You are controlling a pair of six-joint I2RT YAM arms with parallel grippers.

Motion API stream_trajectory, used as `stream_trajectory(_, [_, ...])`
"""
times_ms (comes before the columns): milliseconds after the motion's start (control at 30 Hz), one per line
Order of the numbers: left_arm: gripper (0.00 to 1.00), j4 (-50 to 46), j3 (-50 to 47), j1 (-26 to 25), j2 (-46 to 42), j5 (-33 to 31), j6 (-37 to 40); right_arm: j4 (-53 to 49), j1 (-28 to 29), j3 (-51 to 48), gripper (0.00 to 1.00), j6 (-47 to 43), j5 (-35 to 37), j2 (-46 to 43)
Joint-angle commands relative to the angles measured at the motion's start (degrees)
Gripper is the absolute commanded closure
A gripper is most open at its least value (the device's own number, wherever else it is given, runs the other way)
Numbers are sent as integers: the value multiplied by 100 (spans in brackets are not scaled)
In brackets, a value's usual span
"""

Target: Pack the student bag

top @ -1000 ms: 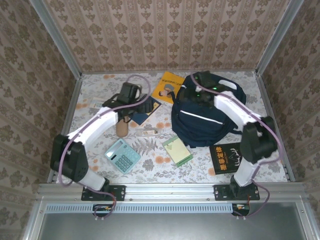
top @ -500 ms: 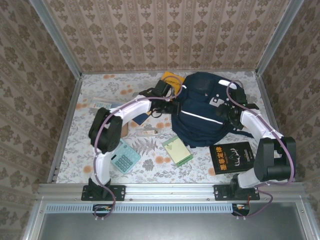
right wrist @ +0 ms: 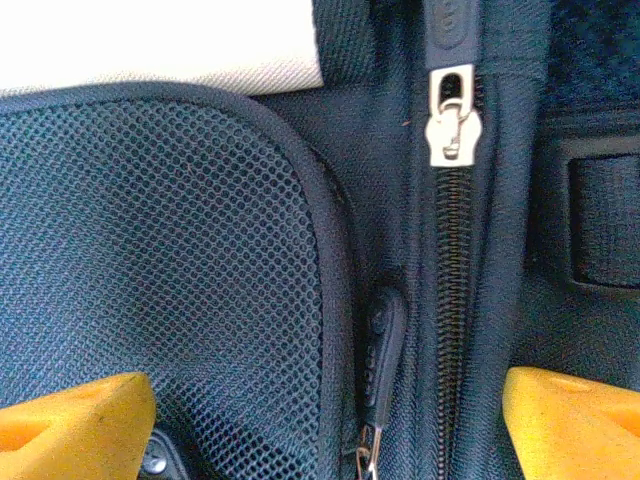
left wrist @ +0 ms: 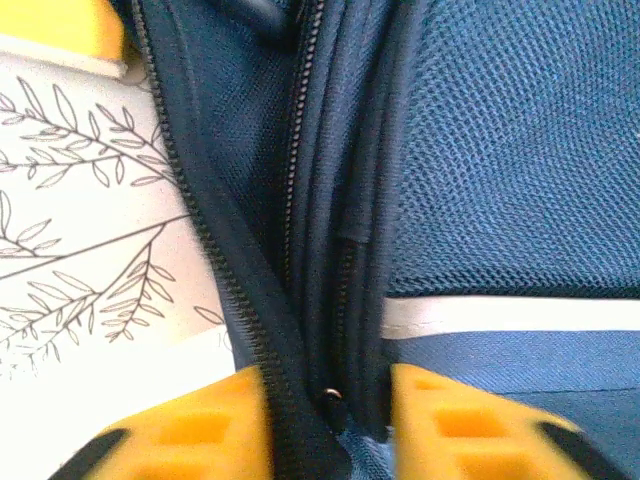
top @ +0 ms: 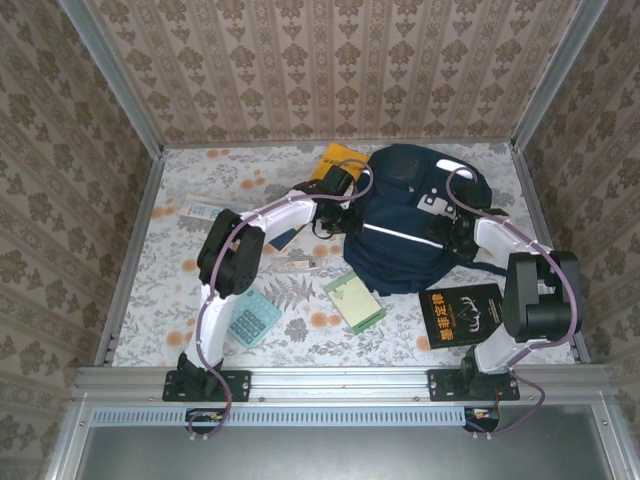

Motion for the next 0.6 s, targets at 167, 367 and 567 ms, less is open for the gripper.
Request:
stream_trajectory(167, [96,-10,-1191,746,-672,-683,-418,433,661,261,9,86,-692,442])
stream_trajectory(367, [100,-17,-1593,1105,-1107,-855,-326,480,1242,683,8,162,-816,802])
stream_trajectory(567, [78,-172,-1845,1571,-1569,-854,111,423,1646,1029,8,368,-730,865])
